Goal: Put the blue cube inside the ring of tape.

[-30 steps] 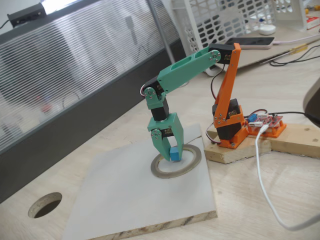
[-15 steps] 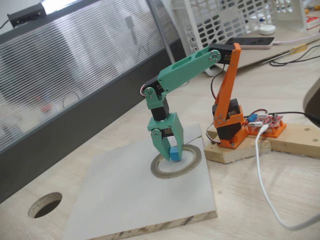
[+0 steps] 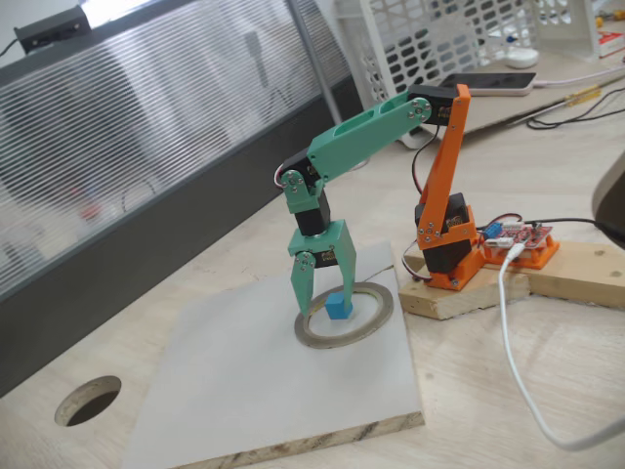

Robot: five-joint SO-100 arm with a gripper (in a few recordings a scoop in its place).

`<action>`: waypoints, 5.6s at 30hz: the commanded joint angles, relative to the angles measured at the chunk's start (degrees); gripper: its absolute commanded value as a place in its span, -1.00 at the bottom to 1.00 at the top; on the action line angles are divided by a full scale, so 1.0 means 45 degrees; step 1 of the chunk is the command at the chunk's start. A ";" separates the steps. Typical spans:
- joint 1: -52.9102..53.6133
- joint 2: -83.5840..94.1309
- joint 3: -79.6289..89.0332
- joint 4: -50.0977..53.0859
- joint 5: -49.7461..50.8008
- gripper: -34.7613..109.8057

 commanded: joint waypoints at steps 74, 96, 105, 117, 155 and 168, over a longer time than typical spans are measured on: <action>0.2578 0.0723 -0.2246 0.9434 0.0098 -0.10; 0.2598 0.3887 0.0273 0.8633 0.0176 -0.53; 0.2578 0.3711 0.0313 0.8457 0.0176 -0.53; 0.2539 0.3691 0.0332 0.8457 0.0156 -0.53; 0.2559 0.3691 0.0332 0.8457 0.0156 -0.53; 0.2559 0.3691 0.0332 0.8457 0.0156 -0.53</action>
